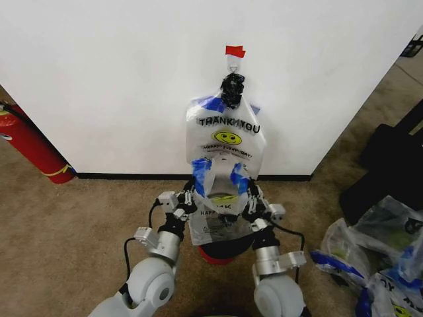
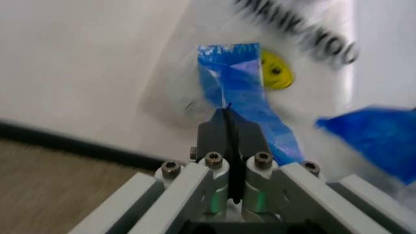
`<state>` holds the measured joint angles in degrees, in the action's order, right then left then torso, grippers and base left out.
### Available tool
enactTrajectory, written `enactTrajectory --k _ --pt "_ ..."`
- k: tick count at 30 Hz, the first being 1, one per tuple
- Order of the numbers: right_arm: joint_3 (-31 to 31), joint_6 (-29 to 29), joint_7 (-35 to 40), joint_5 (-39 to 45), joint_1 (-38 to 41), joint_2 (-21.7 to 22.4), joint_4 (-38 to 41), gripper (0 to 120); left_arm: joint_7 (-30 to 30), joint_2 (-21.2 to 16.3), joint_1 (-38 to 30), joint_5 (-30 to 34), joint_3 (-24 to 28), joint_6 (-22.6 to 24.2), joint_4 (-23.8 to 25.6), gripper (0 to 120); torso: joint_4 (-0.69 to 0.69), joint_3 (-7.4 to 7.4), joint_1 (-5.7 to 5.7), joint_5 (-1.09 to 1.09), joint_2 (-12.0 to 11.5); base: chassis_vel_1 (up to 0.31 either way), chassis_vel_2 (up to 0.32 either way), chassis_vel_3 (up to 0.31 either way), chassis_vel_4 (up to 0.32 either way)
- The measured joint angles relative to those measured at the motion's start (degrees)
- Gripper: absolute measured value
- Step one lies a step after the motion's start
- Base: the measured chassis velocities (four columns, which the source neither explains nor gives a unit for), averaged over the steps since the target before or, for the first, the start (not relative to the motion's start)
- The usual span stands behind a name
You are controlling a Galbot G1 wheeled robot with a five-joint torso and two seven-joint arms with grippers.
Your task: Pick up the garbage bag from the wall and place it over the trash bin.
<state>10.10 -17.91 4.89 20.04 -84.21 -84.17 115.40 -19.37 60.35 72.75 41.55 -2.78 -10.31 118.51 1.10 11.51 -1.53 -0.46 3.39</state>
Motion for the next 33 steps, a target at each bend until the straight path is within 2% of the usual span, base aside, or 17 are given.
enactTrajectory --k 5,10,19,26,33 --pt "-0.12 0.09 2.0 -1.81 -2.0 0.28 0.51 0 -0.67 -0.77 5.53 0.45 -1.47 0.31 1.84 0 0.0 0.0 0.01 0.0 0.0 0.0 0.0 0.0 0.0" --pt "1.71 1.24 6.37 -3.25 -4.75 1.6 1.17 0 -0.92 -1.15 10.48 -2.05 -1.04 0.89 3.53 0 0.0 -0.01 0.01 -0.01 0.0 0.0 0.0 0.0 0.0" --pt "1.99 1.99 9.01 -4.69 -9.86 1.97 2.53 0 -1.86 -0.94 14.28 -4.03 0.32 2.0 4.03 0 0.01 -0.01 0.01 0.0 0.01 0.0 0.0 0.0 0.0" --pt "2.95 3.92 13.7 -5.54 -10.8 1.82 3.45 0 -2.95 -1.07 17.12 -6.02 0.78 3.6 5.8 0 -0.01 -0.01 0.01 0.0 0.01 0.0 0.0 0.0 0.0" --pt "3.46 8.1 20.79 -10.87 -15.91 1.3 4.35 0 -4.45 -1.24 20.5 -6.31 -0.98 4.84 7.72 0 0.0 -0.01 0.01 0.0 0.01 0.0 0.0 0.0 0.0"
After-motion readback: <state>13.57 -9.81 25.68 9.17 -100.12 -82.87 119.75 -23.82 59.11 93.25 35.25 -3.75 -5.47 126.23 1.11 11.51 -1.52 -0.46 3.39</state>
